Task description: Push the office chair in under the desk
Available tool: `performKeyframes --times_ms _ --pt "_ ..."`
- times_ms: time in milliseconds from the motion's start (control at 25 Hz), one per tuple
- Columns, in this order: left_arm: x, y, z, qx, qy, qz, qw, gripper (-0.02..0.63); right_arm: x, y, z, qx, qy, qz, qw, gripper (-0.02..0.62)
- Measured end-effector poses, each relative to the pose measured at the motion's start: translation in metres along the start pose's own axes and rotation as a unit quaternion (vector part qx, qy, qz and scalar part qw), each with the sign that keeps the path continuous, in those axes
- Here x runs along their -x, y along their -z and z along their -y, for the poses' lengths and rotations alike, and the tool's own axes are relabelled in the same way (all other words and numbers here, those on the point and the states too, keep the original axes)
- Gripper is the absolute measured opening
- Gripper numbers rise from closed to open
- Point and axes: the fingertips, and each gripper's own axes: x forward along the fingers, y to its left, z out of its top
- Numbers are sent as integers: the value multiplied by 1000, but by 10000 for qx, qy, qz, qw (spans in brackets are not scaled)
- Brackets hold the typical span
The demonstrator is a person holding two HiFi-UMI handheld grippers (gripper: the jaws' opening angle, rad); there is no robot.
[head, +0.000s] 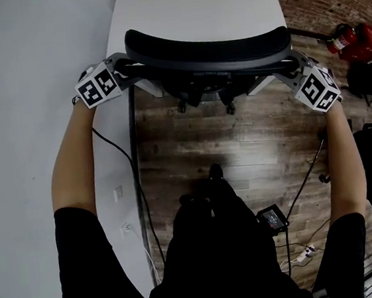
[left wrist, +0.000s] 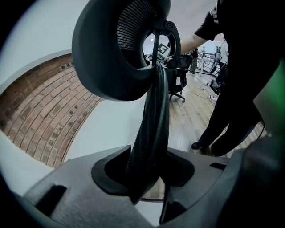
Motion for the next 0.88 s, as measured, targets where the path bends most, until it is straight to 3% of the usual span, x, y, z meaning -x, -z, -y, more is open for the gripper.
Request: performKeyframes --times_ms 480,680,800,880 --pt "-5 3 -4 31 -210 -144 9997 158 0 2 -2 -30 27 -79 10000 127" --pt "17 5 0 72 -260 -163 9995 203 9 -4 0 225 284 -190 9992 165" --pt "43 -6 2 71 -399 -13 9992 207 24 -8 -3 154 231 -130 9995 183" --pt "61 -16 2 279 -590 312 9974 209 37 -14 -5 21 293 2 9996 197"
